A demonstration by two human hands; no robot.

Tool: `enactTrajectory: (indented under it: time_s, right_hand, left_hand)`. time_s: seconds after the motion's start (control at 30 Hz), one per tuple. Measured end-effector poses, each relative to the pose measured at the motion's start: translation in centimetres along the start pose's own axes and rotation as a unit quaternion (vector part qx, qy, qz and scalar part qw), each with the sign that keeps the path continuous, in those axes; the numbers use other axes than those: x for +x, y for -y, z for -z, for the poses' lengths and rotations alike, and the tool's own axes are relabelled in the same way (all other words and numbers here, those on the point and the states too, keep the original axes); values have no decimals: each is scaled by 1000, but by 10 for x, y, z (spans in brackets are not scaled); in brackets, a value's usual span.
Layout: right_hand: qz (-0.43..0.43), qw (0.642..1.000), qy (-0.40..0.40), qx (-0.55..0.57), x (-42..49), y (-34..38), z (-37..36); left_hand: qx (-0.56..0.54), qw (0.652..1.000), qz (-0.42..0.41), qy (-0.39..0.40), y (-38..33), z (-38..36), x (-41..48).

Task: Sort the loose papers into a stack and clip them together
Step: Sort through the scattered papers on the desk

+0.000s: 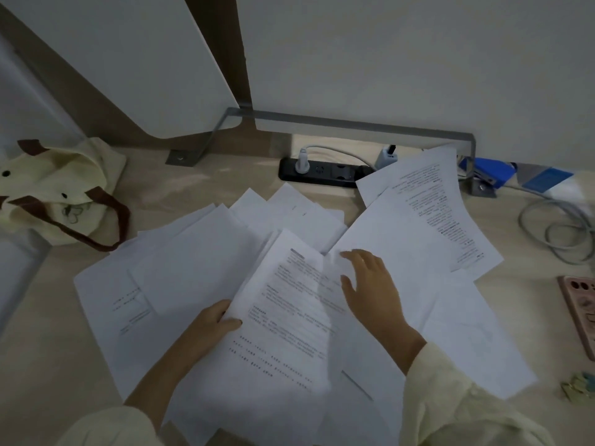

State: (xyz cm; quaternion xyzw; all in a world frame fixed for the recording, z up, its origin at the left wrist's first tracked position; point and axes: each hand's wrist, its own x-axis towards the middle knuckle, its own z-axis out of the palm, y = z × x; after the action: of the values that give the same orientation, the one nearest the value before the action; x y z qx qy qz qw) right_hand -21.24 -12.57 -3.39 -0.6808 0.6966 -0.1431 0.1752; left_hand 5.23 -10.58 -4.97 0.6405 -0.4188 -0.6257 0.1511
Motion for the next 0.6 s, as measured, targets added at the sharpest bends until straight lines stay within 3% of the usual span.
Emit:
enactTrajectory:
  time_s: [0.1,0.17,0.3,0.4,0.5,0.6]
  right_hand:
    - [-190,982,3,6,-25,-45,13]
    - [-328,941,-13,77,-38,-66,19]
    - [-513,794,-48,323,-47,-90,21]
    - [-537,708,-68,453,-48,-97,16]
    - [-510,719,-40,470,-48,-89,13]
    - [-463,779,-30,422,-46,-71,12]
  left_hand:
    - [-37,997,-2,-72,7,0,-6]
    - [-42,992,-15,-119,11,0,-7]
    - [-9,985,-1,-171,18,-7,-3]
    - [0,983,14,-183,20,-14,-1]
    - [2,983,18,-184,21,-19,-1]
    - [8,984,11,-178,20,-22,-5]
